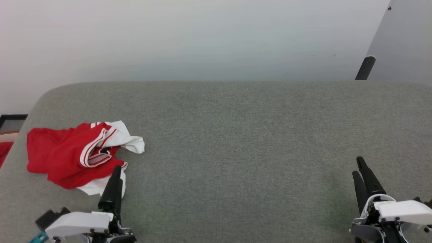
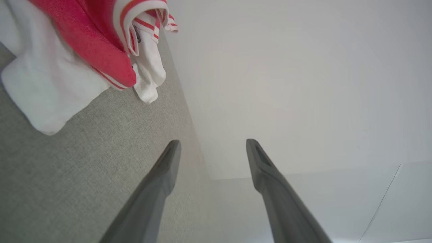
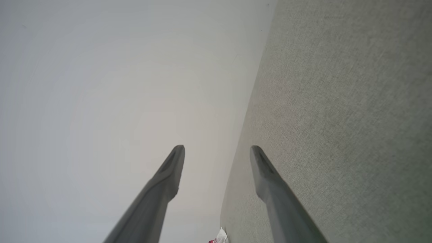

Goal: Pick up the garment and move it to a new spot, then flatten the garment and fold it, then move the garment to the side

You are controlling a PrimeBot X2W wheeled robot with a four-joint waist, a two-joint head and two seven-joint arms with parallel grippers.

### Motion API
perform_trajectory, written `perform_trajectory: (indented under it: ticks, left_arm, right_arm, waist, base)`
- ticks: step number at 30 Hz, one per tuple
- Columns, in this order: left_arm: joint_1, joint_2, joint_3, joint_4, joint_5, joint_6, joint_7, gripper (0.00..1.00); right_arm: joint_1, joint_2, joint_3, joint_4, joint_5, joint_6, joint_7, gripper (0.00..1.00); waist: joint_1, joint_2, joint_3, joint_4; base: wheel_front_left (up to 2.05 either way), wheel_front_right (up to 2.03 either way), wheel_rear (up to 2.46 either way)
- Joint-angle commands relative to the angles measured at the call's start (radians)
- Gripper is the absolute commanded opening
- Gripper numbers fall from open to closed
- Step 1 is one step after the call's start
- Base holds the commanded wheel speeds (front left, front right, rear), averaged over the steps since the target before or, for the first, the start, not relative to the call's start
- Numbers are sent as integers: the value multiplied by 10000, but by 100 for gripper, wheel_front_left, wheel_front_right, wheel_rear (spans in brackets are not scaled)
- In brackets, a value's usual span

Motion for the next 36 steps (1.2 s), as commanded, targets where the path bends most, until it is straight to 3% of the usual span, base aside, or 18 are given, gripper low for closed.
perform_trajectory:
  ticks: [1,19,36]
  left_arm:
    - [-344,147,-40,-148,191,-19,-58,100]
    - [-657,867,-662,124,3848,216,-872,100]
    - [-665,1226,-699,123,6938,200,-1446,100]
  right_arm:
    - [-370,-116,93,-94,-195,2,-72,100]
    - [-1198,-667,1043,758,-3647,3,-898,100]
    - [-1605,-611,1021,1124,-7376,5,-1344,100]
  waist:
    - [0,0,1,0]
    - [0,0,54,3]
    - [0,0,73,-47]
  base:
    - [0,0,0]
    - [0,0,0]
    - [0,0,0]
